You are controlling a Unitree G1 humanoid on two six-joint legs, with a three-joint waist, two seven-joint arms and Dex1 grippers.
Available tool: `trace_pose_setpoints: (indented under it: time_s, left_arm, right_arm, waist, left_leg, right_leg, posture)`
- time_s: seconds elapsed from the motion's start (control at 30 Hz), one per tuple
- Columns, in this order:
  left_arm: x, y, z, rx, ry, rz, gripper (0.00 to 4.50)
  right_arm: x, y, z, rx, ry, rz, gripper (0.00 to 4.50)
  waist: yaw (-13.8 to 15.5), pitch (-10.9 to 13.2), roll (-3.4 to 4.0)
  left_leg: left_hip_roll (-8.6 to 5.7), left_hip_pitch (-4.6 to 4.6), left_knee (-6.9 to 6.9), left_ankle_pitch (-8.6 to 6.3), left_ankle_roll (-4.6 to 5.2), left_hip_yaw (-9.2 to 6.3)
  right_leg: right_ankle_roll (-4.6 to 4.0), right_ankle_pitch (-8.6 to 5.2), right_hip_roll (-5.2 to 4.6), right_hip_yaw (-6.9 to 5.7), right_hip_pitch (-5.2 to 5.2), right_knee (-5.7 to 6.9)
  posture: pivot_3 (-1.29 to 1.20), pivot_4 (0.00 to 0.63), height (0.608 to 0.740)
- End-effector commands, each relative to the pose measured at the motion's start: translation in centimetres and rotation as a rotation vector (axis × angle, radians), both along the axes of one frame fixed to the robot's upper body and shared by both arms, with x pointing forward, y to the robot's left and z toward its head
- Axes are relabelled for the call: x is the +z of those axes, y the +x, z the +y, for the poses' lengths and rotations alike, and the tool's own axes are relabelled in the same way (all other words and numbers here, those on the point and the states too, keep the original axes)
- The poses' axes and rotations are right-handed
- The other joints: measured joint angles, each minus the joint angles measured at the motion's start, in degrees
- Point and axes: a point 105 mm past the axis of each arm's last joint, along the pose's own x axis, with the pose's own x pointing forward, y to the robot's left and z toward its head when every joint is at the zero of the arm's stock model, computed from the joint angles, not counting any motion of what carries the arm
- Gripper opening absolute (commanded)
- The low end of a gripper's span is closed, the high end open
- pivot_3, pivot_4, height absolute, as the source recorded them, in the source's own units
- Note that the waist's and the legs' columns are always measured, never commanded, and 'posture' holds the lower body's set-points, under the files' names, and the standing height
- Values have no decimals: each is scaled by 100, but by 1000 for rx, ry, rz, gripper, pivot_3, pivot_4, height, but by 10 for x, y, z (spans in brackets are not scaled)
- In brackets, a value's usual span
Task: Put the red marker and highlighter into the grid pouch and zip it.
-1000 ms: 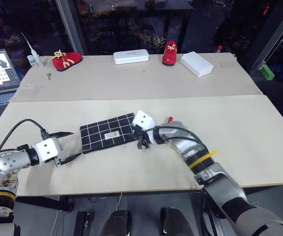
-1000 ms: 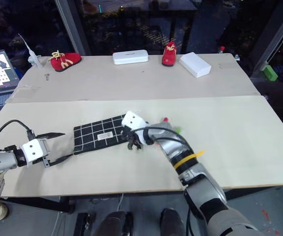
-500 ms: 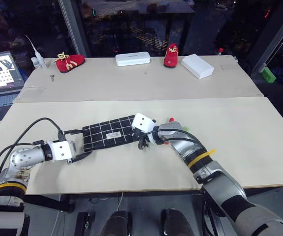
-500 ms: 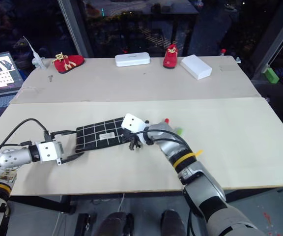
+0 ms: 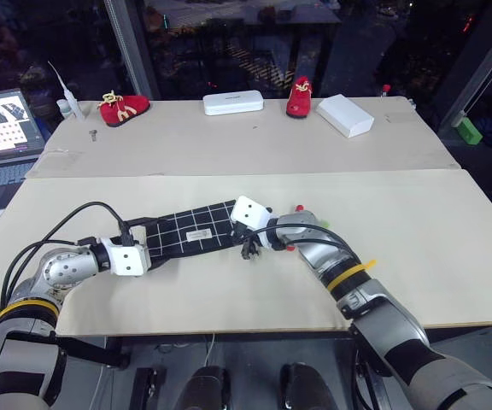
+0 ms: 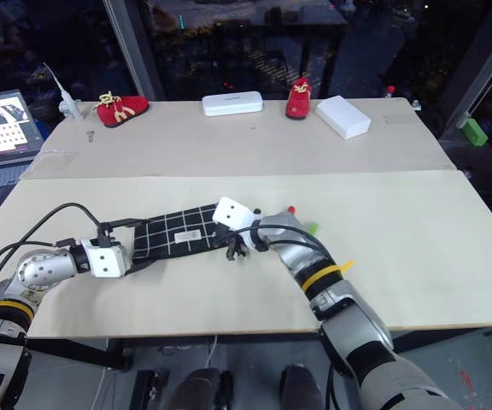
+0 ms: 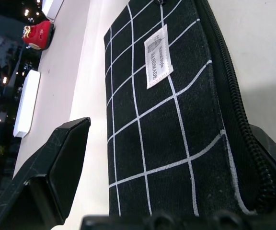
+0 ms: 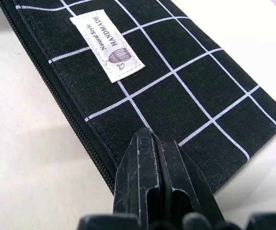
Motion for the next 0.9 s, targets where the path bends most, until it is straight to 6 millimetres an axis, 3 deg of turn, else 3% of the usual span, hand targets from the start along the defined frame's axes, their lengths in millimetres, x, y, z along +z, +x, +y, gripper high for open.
trace_pose_setpoints:
  time_s: [0.03, 0.1, 0.33, 0.43, 0.47, 0.57, 0.7, 0.87, 0.9]
  left_arm:
    - [-24, -9, -5, -38, 43, 93, 4245]
    - [-24, -10, -7, -46, 34, 103, 3766]
    - [-25, -11, -10, -51, -23, 155, 994]
    - [-25, -12, -9, -43, -53, 185, 42]
    - [-25, -12, -9, -43, -61, 196, 42]
    - [-26, -15, -8, -36, -82, 227, 0]
    - [-28, -19, -5, -25, -108, 259, 0]
    - [-29, -18, 0, 67, -229, 346, 0]
    - [-28, -15, 0, 115, -317, 407, 0]
  right_arm:
    - [-7, 1, -8, -19, -19, 17, 12]
    - [-6, 2, -8, -22, -16, 16, 0]
    - [-1, 2, -8, -8, 3, 19, 0]
    - [1, 1, -8, -1, 15, 21, 0]
    - [2, 2, -8, -2, 19, 21, 0]
    - [10, 12, -12, -78, 86, 42, 770]
    - [38, 16, -10, -79, 261, 116, 2125]
    - [113, 15, -23, -26, 585, 246, 3832]
    - [128, 11, -30, 4, 627, 251, 3832]
  waist:
    - [0, 0, 0]
    - [0, 0, 0]
    - [-1, 0, 0]
    - [-29, 0, 0]
    - [-42, 0, 0]
    - [-77, 0, 0]
    - [-107, 0, 0]
    - [-146, 3, 5]
    - [-149, 5, 8]
  left_leg:
    - [0, 0, 0, 0, 0, 0]
    - [0, -1, 0, 0, 0, 3]
    - [1, -11, 0, 0, 0, 4]
    - [2, -15, 0, -1, 2, 9]
    - [2, -16, 0, -2, 3, 10]
    - [2, -23, 0, -2, 4, 10]
    - [5, -28, 0, -3, 4, 12]
    - [8, -36, -1, -6, 9, 14]
    - [8, -38, -1, -6, 10, 14]
  right_leg:
    - [0, 0, 0, 0, 0, 0]
    - [1, 0, 0, 0, -2, 0]
    - [1, 0, 0, 0, -9, 0]
    - [1, 0, 0, 1, -16, 1]
    - [1, 0, 0, 1, -16, 1]
    - [0, 0, 0, 1, -19, 3]
    - [0, 1, 0, 2, -21, 4]
    - [-1, 1, 0, 5, -30, 4]
    - [-1, 1, 0, 5, -32, 4]
  posture:
    - [0, 150, 740]
    - [0, 150, 740]
    - [0, 150, 740]
    - [0, 150, 740]
    - [0, 150, 740]
    - [0, 150, 740]
    - [0, 150, 740]
    - [0, 150, 740]
    - [0, 150, 740]
